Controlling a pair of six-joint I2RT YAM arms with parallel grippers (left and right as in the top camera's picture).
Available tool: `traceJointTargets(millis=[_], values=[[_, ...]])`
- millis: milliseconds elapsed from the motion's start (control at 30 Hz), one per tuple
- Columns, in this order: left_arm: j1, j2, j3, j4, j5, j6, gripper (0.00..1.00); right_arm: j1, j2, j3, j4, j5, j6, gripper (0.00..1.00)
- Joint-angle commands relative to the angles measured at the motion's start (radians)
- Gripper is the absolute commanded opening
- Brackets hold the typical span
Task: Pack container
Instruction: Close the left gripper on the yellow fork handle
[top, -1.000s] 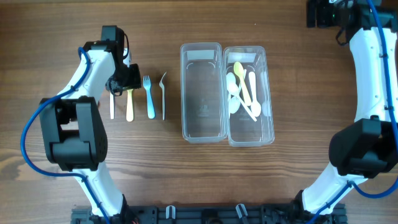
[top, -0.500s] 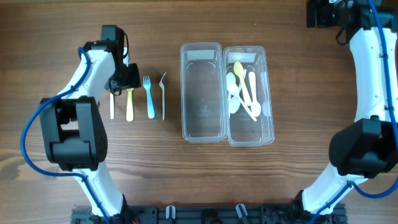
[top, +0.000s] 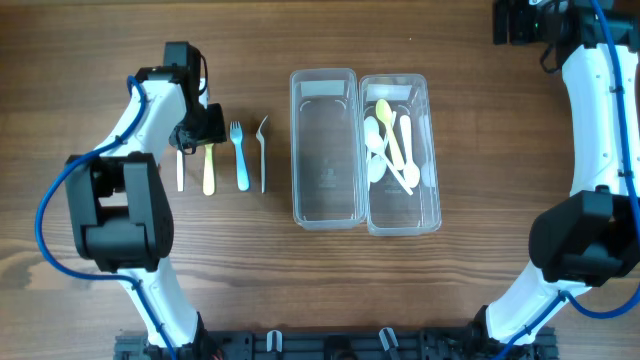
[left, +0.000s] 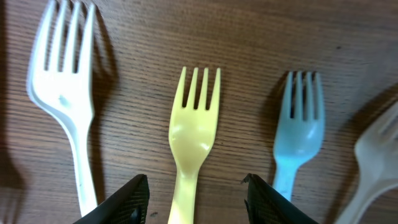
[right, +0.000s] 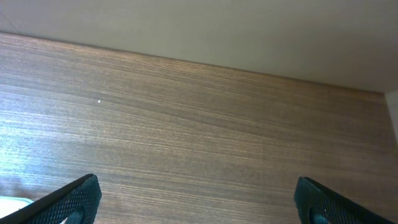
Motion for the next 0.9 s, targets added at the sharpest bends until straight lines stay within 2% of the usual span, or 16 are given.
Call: traceJointTargets(millis=[0,467,867], values=[[0.003,0.041,-0.007,-0.006,0.023,0.009,0.51,0.003,0.001,-0.005,0.003,0.013,-0.008,1.00],[0.003,0.071,-0.007,-0.021,0.023,0.009,0.51,0.003,0.001,-0.005,0.003,0.013,-0.009,1.00],[0.003,0.071,-0.085,0.040,0.023,0.008,0.52,0.003,0.001,-0.005,0.003,0.013,-0.008,1.00]])
